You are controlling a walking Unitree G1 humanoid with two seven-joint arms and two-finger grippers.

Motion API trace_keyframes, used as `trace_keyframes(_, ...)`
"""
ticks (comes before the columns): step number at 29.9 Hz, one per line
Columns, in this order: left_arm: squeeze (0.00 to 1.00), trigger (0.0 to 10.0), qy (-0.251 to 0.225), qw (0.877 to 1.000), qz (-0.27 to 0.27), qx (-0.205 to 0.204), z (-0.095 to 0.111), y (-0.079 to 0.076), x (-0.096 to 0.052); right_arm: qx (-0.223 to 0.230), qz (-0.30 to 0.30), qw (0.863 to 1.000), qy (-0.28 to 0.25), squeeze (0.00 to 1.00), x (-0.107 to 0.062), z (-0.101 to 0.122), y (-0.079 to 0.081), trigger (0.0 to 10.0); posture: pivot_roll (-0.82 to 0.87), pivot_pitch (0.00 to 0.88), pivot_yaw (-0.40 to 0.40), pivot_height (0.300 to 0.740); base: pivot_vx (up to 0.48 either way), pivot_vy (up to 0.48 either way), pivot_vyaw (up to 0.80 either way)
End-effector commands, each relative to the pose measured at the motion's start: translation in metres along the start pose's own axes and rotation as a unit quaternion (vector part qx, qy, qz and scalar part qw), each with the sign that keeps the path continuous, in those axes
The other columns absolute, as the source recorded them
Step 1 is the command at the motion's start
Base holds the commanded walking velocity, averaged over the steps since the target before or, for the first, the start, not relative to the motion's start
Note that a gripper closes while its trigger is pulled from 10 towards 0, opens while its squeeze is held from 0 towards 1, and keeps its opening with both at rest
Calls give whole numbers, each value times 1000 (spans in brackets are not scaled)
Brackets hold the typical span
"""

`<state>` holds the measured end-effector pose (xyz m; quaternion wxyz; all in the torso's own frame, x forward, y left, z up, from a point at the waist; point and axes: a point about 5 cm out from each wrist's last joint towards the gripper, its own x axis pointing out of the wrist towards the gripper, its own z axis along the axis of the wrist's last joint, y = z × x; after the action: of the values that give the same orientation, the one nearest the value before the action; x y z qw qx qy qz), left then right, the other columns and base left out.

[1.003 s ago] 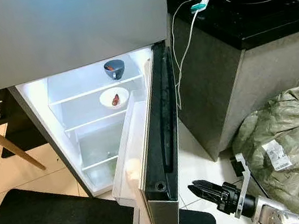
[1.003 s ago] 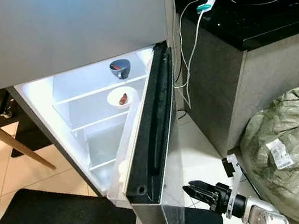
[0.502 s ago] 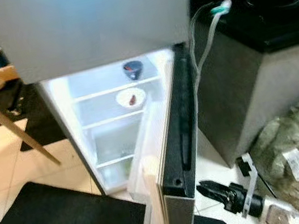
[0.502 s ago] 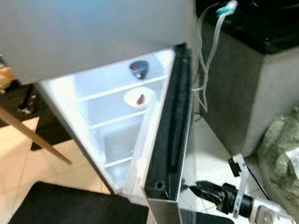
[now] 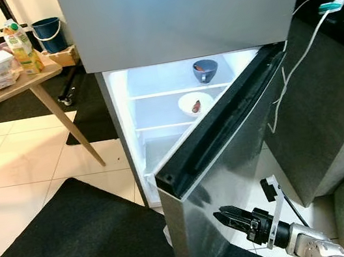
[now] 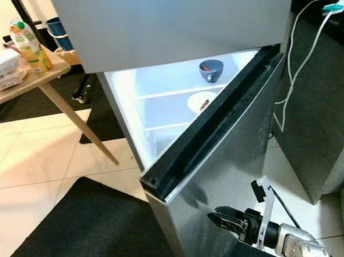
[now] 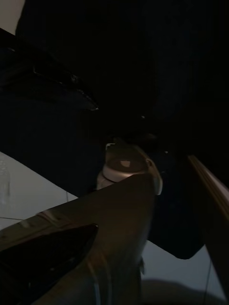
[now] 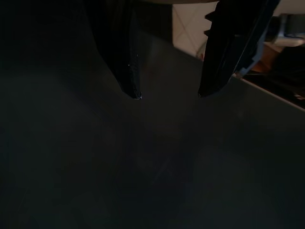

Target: Restocking fridge

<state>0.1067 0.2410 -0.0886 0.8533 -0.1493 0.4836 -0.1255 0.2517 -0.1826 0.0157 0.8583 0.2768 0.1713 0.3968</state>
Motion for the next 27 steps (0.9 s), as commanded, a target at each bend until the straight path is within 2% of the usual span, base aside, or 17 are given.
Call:
trace_keyframes(1,0,10000,9,1000,-1,-7,-7,-1,-1,-7,-10,1000,2,0,1,0,-1,10000,-33,68,5,740,0,0,569)
trace_keyframes(13,0,10000,14,1000,2,-7,-10,-7,4,-35,-21,999,-6,0,15,10,0,10000,-29,65,-2,740,0,0,627)
trace_keyframes(21,0,10000,3,1000,-1,-11,-8,-15,10,-51,-72,996,-13,0,17,12,-7,10000,-31,61,-10,740,0,0,625)
trace_keyframes(27,0,10000,-6,1000,-1,-8,-4,-16,13,-71,-116,991,-7,0,17,14,-13,10000,-30,60,-12,740,0,0,0)
